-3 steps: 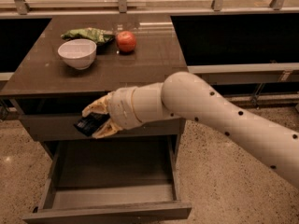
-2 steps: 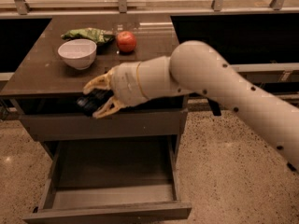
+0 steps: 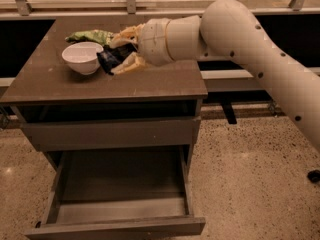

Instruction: Pick rxbar blueberry from middle drawer and place on counter

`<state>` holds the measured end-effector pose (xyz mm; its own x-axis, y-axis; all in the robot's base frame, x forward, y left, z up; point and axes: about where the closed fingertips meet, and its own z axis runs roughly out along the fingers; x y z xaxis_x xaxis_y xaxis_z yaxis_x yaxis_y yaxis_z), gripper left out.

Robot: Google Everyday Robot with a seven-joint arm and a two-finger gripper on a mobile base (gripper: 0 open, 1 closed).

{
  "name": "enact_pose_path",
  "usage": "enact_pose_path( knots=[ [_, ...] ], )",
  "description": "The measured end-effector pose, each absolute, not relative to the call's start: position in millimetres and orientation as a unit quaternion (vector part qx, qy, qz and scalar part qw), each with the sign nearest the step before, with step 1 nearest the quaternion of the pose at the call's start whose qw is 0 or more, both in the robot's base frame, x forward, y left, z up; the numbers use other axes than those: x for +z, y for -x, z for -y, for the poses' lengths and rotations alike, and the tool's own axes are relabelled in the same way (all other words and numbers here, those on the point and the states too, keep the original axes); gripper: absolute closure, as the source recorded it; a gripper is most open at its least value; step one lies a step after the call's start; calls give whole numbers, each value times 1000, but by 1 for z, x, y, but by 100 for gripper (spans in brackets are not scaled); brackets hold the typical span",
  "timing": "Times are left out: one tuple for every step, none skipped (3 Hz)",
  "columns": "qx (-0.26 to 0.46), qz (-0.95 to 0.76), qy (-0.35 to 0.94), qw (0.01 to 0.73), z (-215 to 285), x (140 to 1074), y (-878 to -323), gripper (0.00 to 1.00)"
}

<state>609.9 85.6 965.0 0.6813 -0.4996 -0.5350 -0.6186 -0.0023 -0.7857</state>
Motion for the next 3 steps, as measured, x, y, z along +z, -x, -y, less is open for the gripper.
enact_pose_path(
  knots=[
    [58,-506,644,570,-42,963,-678,100],
    [92,-582,611,529,-19,943,-711,100],
    [158,-653,574,468,-3,907,-738,97]
  ],
)
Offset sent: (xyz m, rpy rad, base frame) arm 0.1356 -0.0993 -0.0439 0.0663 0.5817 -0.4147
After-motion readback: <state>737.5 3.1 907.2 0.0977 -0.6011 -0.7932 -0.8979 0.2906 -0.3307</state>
